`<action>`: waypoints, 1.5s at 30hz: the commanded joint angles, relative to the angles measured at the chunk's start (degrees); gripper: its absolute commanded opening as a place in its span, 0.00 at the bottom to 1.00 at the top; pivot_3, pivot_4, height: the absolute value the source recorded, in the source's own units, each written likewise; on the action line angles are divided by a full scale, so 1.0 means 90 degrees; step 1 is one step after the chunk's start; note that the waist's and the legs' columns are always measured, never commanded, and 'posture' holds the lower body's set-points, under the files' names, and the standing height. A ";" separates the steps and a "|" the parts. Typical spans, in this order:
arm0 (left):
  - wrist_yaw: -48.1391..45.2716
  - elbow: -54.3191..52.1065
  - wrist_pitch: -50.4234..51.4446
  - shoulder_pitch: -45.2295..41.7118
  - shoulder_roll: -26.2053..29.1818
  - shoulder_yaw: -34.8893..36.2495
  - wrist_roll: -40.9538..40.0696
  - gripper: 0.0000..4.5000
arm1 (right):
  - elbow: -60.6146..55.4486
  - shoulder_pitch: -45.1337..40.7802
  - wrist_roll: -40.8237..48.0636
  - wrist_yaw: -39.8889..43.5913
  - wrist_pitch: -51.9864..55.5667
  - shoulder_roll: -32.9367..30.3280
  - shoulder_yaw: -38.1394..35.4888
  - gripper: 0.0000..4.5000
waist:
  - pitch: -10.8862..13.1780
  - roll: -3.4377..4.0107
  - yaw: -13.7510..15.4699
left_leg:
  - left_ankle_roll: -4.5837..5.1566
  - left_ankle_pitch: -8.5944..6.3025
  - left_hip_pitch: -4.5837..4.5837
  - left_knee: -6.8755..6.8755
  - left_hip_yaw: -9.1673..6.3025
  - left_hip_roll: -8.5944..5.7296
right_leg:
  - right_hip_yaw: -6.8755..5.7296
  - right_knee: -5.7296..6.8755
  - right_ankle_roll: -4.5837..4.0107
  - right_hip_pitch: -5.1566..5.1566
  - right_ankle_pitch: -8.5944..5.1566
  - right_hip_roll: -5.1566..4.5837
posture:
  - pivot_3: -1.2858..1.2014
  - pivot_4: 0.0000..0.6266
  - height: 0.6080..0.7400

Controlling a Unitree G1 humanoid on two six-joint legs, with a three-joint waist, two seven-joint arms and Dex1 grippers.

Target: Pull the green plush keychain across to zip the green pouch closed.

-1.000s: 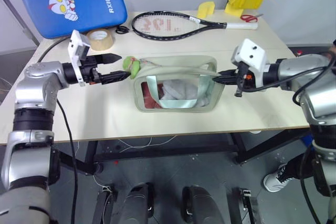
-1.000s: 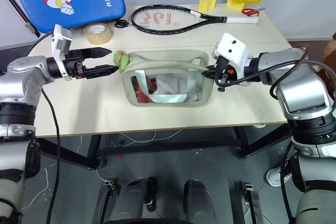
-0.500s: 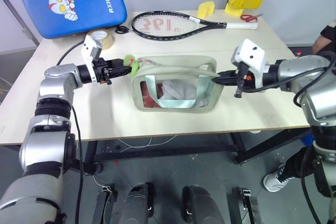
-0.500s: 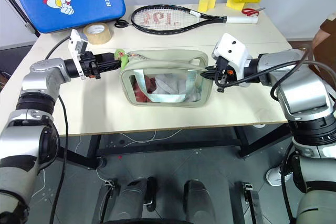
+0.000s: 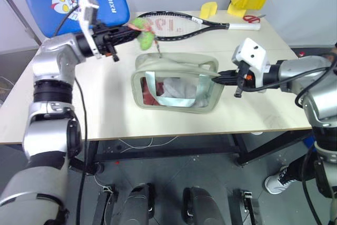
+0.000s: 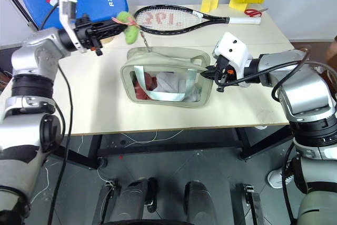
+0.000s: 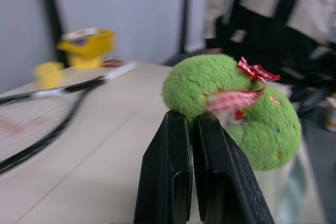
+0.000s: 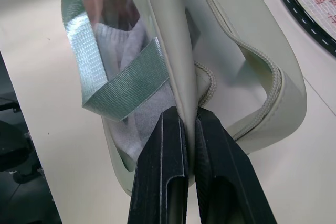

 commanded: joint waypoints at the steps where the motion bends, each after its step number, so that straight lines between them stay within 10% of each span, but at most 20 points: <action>1: -0.0129 -0.0458 0.0335 0.0162 -0.0193 -0.0423 0.0084 0.24 | -0.0116 -0.0160 0.0028 -0.0170 0.0021 -0.0031 -0.0204 0.00 | 0.0000 0.0000 -0.0013 | 0.0000 0.0000 0.0000 -0.0001 0.0001 0.0000 | 0.0001 0.0000 0.0000 -0.0001 0.0000 0.0001 | 0.52 0.24 1.00; 8: 0.0241 -0.0178 0.0062 0.0012 0.0055 -0.0529 0.0502 0.99 | -0.0113 -0.0176 0.0070 -0.0386 0.0155 0.0030 -0.0269 0.00 | 0.0000 0.0000 -0.0032 | 0.0002 -0.0001 -0.0002 -0.0006 0.0001 0.0004 | 0.0003 0.0001 0.0001 -0.0010 0.0000 0.0008 | 0.52 0.24 1.00; 31: -0.0693 -0.1553 -0.0137 0.1607 0.1030 -0.0578 0.0382 0.99 | 0.0045 -0.0244 0.0119 -0.0455 0.0091 0.0116 -0.0189 0.00 | 0.0000 0.0001 -0.0025 | 0.0003 -0.0001 0.0002 -0.0007 0.0004 0.0008 | 0.0006 0.0001 0.0000 -0.0008 0.0000 0.0005 | 0.52 0.24 1.00; 34: -0.0455 -0.1444 -0.0257 0.1642 0.0906 -0.0674 0.0558 0.80 | 0.0033 -0.0250 0.0125 -0.0453 0.0092 0.0112 -0.0201 0.00 | 0.0000 0.0000 0.0030 | 0.0004 -0.0002 -0.0004 0.0002 -0.0001 0.0006 | 0.0001 0.0001 0.0000 -0.0005 0.0000 0.0003 | 0.52 0.24 1.00; 40: -0.0179 -0.1418 -0.0405 0.1673 0.0743 -0.0708 0.0704 0.11 | -0.0064 -0.0195 0.0163 -0.0449 0.0122 0.0090 -0.0241 0.00 | -0.0001 0.0000 0.0015 | 0.0008 -0.0004 -0.0003 0.0002 0.0001 0.0003 | 0.0005 0.0000 0.0000 -0.0006 0.0000 -0.0001 | 0.52 0.24 1.00; 45: 0.0231 -0.1419 -0.0501 0.1663 0.0614 -0.0692 0.0856 0.00 | -0.0352 -0.0088 0.0582 -0.0302 0.0276 -0.0021 -0.0670 0.45 | -0.0001 0.0000 0.0017 | 0.0008 -0.0004 -0.0003 0.0002 0.0002 0.0003 | 0.0005 0.0000 0.0000 -0.0005 0.0000 -0.0002 | 0.52 0.24 1.00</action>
